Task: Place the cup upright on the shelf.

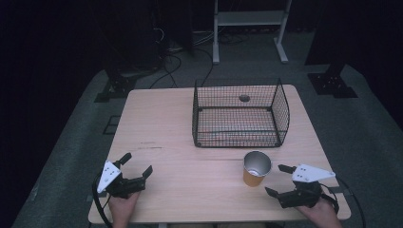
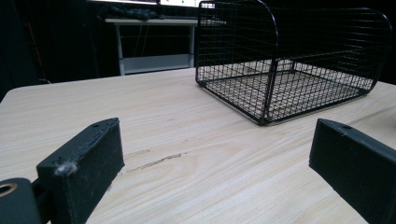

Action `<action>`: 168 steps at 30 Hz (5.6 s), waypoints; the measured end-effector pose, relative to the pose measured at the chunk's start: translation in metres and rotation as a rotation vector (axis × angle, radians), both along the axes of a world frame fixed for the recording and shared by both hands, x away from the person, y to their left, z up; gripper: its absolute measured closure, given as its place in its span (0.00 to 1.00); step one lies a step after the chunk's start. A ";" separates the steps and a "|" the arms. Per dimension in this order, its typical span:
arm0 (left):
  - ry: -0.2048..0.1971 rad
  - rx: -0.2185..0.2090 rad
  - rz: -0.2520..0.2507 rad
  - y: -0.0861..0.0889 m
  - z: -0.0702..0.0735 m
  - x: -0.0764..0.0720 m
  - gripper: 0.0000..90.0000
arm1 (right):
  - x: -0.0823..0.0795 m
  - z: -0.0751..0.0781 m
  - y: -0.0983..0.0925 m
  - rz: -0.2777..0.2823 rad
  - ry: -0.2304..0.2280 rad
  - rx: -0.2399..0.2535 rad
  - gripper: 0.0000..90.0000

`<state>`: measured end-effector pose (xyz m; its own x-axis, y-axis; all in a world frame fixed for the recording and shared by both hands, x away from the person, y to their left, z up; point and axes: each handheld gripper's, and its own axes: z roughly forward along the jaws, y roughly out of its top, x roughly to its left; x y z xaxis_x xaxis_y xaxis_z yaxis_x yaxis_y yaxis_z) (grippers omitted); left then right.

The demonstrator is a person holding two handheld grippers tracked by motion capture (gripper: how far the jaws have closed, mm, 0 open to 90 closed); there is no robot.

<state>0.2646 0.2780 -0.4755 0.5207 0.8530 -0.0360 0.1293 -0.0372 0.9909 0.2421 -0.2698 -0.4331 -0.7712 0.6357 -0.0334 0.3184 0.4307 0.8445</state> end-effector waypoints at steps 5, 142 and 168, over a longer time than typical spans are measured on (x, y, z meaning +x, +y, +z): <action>0.001 0.000 0.001 0.000 0.000 0.000 0.03 | 0.003 -0.002 0.007 -0.002 0.005 0.005 0.10; -0.002 -0.021 -0.009 0.002 0.000 0.000 0.03 | 0.178 0.133 0.078 0.099 0.083 0.062 0.15; -0.002 -0.043 -0.009 0.005 0.000 0.000 0.03 | 0.243 0.116 0.095 0.066 0.161 0.035 0.14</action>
<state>0.2645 0.2829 -0.4757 0.5281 0.8462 -0.0713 0.1269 0.0044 0.9919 0.4852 -0.1746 -0.3167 -0.8047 0.5825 0.1148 0.4227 0.4264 0.7997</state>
